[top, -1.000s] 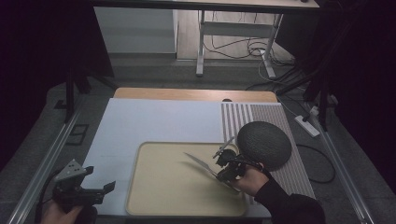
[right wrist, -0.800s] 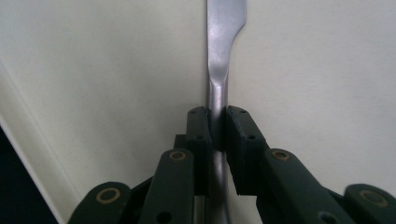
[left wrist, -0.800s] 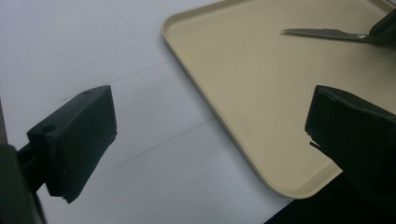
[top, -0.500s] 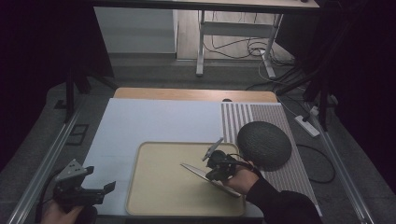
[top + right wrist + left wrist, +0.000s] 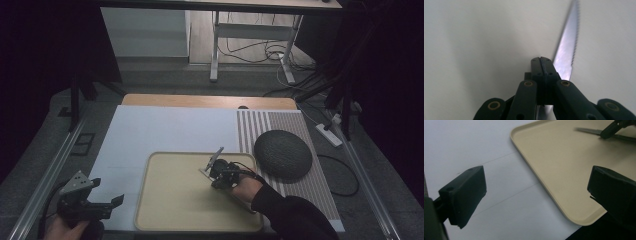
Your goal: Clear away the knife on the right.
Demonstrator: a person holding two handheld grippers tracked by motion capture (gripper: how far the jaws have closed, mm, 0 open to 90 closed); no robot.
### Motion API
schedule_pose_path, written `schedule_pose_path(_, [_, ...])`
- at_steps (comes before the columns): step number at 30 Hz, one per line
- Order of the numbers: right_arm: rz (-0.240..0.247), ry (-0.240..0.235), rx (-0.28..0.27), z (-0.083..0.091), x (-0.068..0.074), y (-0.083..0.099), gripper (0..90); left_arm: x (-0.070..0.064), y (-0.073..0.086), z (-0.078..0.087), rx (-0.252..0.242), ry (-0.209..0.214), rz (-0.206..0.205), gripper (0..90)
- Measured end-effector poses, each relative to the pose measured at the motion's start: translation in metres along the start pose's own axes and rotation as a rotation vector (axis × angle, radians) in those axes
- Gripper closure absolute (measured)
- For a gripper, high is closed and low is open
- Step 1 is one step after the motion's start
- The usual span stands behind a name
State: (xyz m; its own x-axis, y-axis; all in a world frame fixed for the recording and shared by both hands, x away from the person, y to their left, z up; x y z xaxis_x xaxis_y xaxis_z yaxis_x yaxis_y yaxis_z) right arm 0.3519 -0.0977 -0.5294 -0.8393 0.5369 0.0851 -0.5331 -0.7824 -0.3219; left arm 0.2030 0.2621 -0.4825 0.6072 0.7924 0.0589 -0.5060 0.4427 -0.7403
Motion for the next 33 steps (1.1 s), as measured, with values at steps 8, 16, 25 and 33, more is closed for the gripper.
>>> schedule_pose_path(8, [-0.115, 0.045, 0.009, 0.016, -0.033, 0.027, 90.0, 0.0, 0.0, 0.0, 0.001, -0.002, -0.001, 3.1])
schedule_pose_path(16, [-0.183, 0.049, 0.026, 0.027, -0.05, 0.049, 90.0, 0.0, 0.0, 0.0, 0.001, -0.002, 0.001, 3.2])
schedule_pose_path(25, [-0.235, 0.036, 0.021, 0.034, -0.06, 0.063, 89.9, 0.0, 0.0, -0.001, 0.001, -0.002, 0.001, 3.2])
schedule_pose_path(33, [-0.26, 0.023, 0.025, 0.035, -0.061, 0.065, 86.1, 0.0, -0.001, -0.001, 0.004, -0.002, -0.001, 3.3])
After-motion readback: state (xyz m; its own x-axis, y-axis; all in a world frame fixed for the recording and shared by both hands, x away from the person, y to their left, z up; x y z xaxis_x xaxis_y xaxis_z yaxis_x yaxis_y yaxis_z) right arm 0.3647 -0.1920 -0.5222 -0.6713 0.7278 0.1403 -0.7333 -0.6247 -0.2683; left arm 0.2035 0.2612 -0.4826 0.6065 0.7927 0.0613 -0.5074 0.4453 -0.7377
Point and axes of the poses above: each handheld gripper's, and its own axes: z roughly backward along the jaws, y roughly out of its underside, x roughly to its left, the point moved 3 cm from there along -z, roughly forward along the jaws, and after that the axes turned 14 degrees about -z, right-handed, at the moved point
